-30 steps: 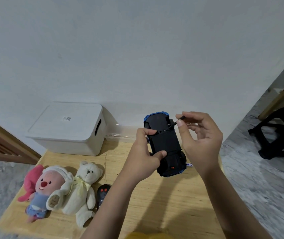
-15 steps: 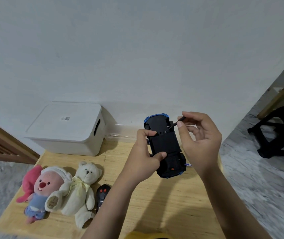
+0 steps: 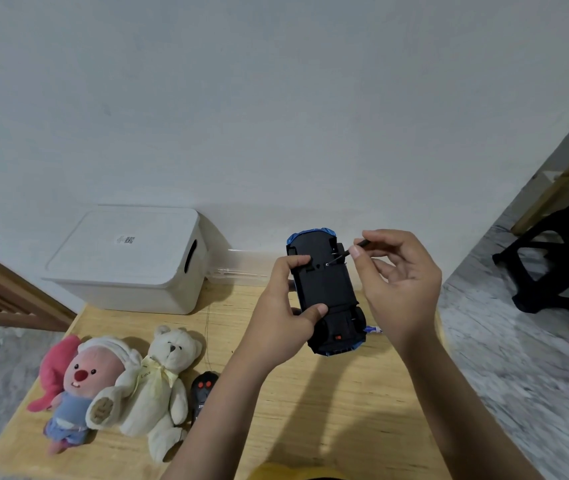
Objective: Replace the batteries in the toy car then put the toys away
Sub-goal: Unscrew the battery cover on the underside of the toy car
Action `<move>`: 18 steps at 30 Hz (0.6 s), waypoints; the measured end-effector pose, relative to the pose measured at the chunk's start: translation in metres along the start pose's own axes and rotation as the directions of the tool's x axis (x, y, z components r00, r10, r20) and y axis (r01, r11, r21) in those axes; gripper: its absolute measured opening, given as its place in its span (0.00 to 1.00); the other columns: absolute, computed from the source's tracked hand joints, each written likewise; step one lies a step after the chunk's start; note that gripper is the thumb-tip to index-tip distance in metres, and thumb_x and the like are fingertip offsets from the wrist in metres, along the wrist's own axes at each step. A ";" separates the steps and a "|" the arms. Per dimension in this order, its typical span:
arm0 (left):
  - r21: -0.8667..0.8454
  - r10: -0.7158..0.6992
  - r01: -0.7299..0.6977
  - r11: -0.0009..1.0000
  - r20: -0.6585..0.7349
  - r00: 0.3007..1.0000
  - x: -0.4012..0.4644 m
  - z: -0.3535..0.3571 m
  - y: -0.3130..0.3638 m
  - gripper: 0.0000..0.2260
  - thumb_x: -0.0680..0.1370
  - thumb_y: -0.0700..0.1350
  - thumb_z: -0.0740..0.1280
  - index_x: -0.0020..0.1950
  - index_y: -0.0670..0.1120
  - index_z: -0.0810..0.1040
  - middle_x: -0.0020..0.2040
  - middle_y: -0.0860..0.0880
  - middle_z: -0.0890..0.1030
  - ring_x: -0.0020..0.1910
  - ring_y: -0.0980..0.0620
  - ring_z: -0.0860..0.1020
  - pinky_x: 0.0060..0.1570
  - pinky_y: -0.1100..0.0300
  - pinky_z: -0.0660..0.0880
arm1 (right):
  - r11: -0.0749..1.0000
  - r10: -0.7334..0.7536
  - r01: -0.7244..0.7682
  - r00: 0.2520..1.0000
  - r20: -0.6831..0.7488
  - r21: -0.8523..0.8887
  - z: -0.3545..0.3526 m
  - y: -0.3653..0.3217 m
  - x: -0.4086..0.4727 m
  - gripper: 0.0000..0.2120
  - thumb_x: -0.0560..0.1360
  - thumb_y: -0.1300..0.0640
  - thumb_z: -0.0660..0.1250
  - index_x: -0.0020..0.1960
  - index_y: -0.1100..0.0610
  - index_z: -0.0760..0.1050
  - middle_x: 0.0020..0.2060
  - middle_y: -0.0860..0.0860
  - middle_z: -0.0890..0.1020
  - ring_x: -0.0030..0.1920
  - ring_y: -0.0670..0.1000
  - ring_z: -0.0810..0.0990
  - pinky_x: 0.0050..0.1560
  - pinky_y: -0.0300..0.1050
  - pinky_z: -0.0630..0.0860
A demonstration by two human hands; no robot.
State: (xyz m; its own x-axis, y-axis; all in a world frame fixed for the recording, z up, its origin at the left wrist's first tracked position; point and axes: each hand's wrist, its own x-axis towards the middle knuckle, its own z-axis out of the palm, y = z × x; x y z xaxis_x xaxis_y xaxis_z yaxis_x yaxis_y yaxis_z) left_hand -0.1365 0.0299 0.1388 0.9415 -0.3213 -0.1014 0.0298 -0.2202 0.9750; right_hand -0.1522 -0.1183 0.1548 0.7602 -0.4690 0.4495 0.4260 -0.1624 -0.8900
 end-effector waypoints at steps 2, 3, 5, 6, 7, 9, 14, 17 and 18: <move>-0.005 -0.002 0.002 1.000 -0.006 1.000 0.000 0.000 -0.001 0.25 0.74 0.36 0.70 0.59 0.61 0.67 0.54 0.50 0.75 0.38 0.48 0.84 0.40 0.50 0.82 | 1.000 0.003 -0.003 1.000 -0.004 -0.003 -0.001 0.000 0.000 0.16 0.71 0.70 0.70 0.46 0.49 0.77 0.42 0.48 0.81 0.41 0.49 0.80 0.45 0.42 0.79; -0.009 -0.003 0.003 1.000 -0.007 1.000 0.000 0.000 -0.001 0.24 0.74 0.36 0.70 0.59 0.61 0.67 0.54 0.50 0.75 0.38 0.48 0.84 0.40 0.49 0.82 | 1.000 0.004 -0.004 1.000 -0.006 -0.005 -0.001 0.000 0.000 0.16 0.71 0.70 0.71 0.46 0.49 0.77 0.42 0.48 0.81 0.41 0.49 0.81 0.45 0.42 0.79; -0.005 -0.004 0.004 1.000 -0.007 1.000 0.000 0.000 -0.002 0.23 0.74 0.35 0.70 0.57 0.60 0.67 0.55 0.50 0.76 0.38 0.48 0.84 0.40 0.50 0.82 | 1.000 0.005 -0.005 1.000 -0.009 -0.011 -0.002 0.000 0.000 0.15 0.71 0.70 0.71 0.46 0.49 0.77 0.41 0.48 0.82 0.41 0.48 0.81 0.45 0.42 0.80; -0.002 -0.004 0.004 1.000 -0.005 1.000 -0.001 -0.001 -0.003 0.23 0.74 0.35 0.70 0.57 0.60 0.67 0.55 0.51 0.75 0.38 0.49 0.84 0.39 0.50 0.82 | 1.000 0.010 -0.010 1.000 -0.010 -0.014 -0.003 0.000 0.000 0.15 0.71 0.69 0.71 0.46 0.49 0.77 0.41 0.48 0.82 0.41 0.48 0.81 0.45 0.42 0.80; -0.002 -0.005 0.005 1.000 -0.005 1.000 -0.001 -0.001 -0.004 0.23 0.74 0.35 0.70 0.57 0.60 0.67 0.55 0.51 0.75 0.38 0.49 0.84 0.39 0.50 0.82 | 1.000 0.015 -0.016 1.000 -0.012 -0.014 -0.003 0.000 -0.001 0.15 0.71 0.69 0.71 0.46 0.49 0.77 0.41 0.48 0.82 0.41 0.48 0.81 0.45 0.42 0.80; -0.010 -0.011 0.011 1.000 -0.014 1.000 -0.002 -0.001 -0.007 0.23 0.74 0.35 0.70 0.56 0.60 0.67 0.55 0.51 0.75 0.39 0.48 0.84 0.40 0.48 0.82 | 1.000 0.025 -0.025 1.000 -0.010 -0.007 -0.004 0.002 -0.002 0.15 0.71 0.69 0.71 0.45 0.50 0.77 0.40 0.47 0.82 0.41 0.47 0.81 0.45 0.40 0.79; -0.003 -0.023 0.023 1.000 -0.052 0.998 -0.004 -0.001 -0.017 0.23 0.74 0.36 0.71 0.52 0.63 0.66 0.53 0.52 0.75 0.39 0.49 0.83 0.39 0.54 0.82 | 0.999 0.050 -0.050 0.999 -0.007 0.015 -0.009 0.007 -0.008 0.13 0.70 0.70 0.72 0.44 0.52 0.77 0.39 0.46 0.83 0.41 0.45 0.82 0.43 0.35 0.78; -0.020 -0.049 0.047 0.999 -0.069 0.996 -0.006 -0.001 -0.027 0.23 0.74 0.36 0.70 0.54 0.60 0.65 0.52 0.53 0.74 0.35 0.56 0.83 0.32 0.64 0.79 | 0.993 0.108 -0.108 0.994 -0.004 0.038 -0.016 0.013 -0.014 0.09 0.70 0.69 0.72 0.42 0.58 0.78 0.38 0.49 0.84 0.41 0.48 0.83 0.43 0.38 0.79; -0.022 -0.064 0.062 0.998 -0.077 0.995 -0.007 -0.002 -0.030 0.22 0.74 0.35 0.70 0.56 0.58 0.65 0.53 0.53 0.74 0.34 0.57 0.82 0.31 0.66 0.77 | 0.990 0.136 -0.135 0.991 -0.004 0.044 -0.020 0.016 -0.017 0.07 0.69 0.69 0.72 0.42 0.60 0.78 0.37 0.50 0.84 0.42 0.51 0.83 0.44 0.42 0.80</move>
State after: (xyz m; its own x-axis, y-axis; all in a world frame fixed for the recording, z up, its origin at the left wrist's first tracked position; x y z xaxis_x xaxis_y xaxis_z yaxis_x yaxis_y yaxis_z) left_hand -0.1439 0.0405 0.1104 0.9607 -0.2352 -0.1478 0.0957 -0.2191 0.9710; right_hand -0.1678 -0.1305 0.1314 0.8089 -0.4905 0.3242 0.3402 -0.0594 -0.9385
